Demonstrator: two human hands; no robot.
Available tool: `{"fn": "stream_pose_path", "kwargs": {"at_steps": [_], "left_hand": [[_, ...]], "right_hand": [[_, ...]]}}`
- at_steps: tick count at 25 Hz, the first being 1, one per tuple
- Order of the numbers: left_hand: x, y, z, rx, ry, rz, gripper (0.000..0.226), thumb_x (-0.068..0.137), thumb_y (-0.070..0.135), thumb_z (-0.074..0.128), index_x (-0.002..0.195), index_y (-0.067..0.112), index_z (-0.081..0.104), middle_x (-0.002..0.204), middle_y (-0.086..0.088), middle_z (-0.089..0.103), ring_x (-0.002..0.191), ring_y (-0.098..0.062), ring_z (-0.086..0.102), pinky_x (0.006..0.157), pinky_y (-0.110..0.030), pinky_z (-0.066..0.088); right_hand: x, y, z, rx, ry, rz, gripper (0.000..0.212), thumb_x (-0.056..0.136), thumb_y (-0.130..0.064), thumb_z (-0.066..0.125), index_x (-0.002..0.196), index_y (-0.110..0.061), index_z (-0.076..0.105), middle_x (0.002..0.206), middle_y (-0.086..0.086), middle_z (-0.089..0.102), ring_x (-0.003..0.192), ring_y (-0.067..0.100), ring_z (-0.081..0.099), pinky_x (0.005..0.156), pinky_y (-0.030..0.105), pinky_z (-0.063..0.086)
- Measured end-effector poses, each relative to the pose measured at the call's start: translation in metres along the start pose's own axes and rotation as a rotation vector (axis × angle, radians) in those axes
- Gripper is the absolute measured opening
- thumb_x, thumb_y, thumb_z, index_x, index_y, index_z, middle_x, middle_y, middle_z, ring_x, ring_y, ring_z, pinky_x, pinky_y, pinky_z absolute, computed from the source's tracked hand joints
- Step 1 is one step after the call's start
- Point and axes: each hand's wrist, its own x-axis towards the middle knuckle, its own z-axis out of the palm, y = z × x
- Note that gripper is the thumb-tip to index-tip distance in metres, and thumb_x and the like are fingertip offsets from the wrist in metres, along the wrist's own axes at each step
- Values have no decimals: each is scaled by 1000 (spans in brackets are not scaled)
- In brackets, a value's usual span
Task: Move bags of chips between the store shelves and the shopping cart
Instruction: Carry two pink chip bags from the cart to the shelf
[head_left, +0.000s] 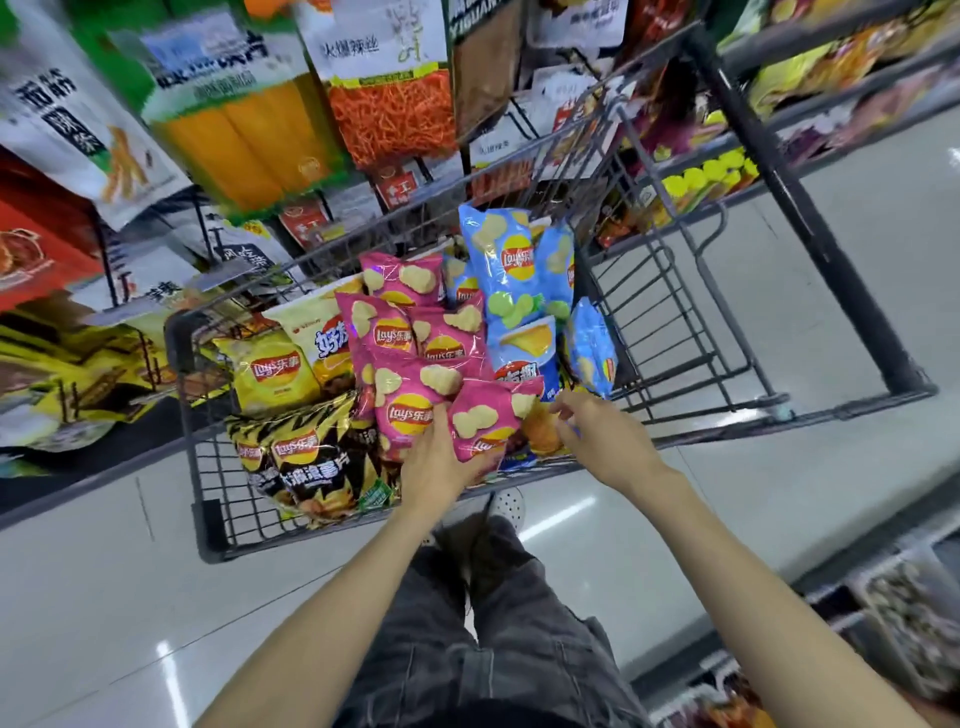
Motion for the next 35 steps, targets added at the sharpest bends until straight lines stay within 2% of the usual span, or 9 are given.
{"fn": "stream_pose_path", "kwargs": {"at_steps": [3, 5, 8, 15, 20, 24, 28, 32, 35], "left_hand": [[-4, -10, -17, -47, 44, -16, 94, 81, 63, 66, 148, 22, 15, 125, -9, 61, 109, -35, 61, 79, -41, 51], [-6, -18, -39, -82, 90, -32, 94, 82, 61, 67, 149, 25, 12, 130, -6, 59, 114, -32, 59, 86, -43, 52], [-12, -29, -74, -160, 161, -29, 80, 80, 54, 73, 139, 25, 26, 130, -1, 58, 116, -25, 59, 89, -41, 52], [-38, -78, -111, -310, 245, -131, 84, 61, 86, 62, 127, 46, 27, 127, 11, 58, 114, -14, 60, 94, -47, 53], [-42, -101, -137, -459, 193, -131, 90, 69, 67, 73, 142, 35, 29, 128, 13, 58, 115, -7, 60, 100, -42, 51], [-42, -120, -169, -425, 173, -61, 83, 71, 61, 72, 138, 35, 30, 122, 17, 61, 107, -3, 63, 95, -40, 54], [-36, -145, -201, -358, 102, 40, 76, 77, 59, 73, 136, 44, 27, 124, 16, 62, 106, -4, 64, 87, -35, 56], [-30, -152, -222, -334, 89, 107, 71, 80, 55, 73, 135, 45, 28, 119, 13, 63, 94, -12, 70, 63, -30, 59], [-26, -140, -228, -302, 75, 182, 66, 82, 52, 73, 131, 49, 29, 122, 20, 61, 102, 1, 64, 77, -23, 54]], "right_hand": [[17, -1, -6, -13, -10, -55, 25, 99, -32, 49, 120, -21, 57, 119, 5, 63, 104, 28, 62, 78, 40, 51], [28, -6, -1, -43, -45, -115, 25, 99, -31, 50, 120, -20, 56, 119, 5, 64, 104, 29, 61, 79, 41, 51], [45, -19, 14, -2, -119, -191, 27, 98, -32, 51, 121, -19, 54, 118, 5, 64, 107, 28, 60, 80, 42, 51], [68, -61, 73, 36, -247, -184, 65, 99, -36, 53, 149, -10, 21, 140, 20, 46, 124, 38, 49, 96, 48, 47], [76, -98, 105, 289, -258, -84, 96, 90, -48, 65, 155, -19, 1, 152, 19, 36, 134, 36, 45, 105, 51, 43], [73, -123, 136, 529, -119, 41, 121, 72, -53, 79, 156, -23, -3, 158, 11, 27, 144, 30, 31, 113, 51, 36], [76, -137, 158, 576, 59, 171, 86, 84, -24, 77, 145, -9, 20, 142, 19, 48, 129, 37, 50, 101, 48, 47], [69, -141, 164, 558, 159, 211, 80, 86, -28, 74, 146, -5, 26, 139, 18, 51, 127, 38, 51, 100, 49, 47], [55, -138, 149, 567, 287, 204, 73, 85, -38, 75, 138, -3, 41, 130, 17, 59, 120, 35, 56, 96, 45, 49]]}}
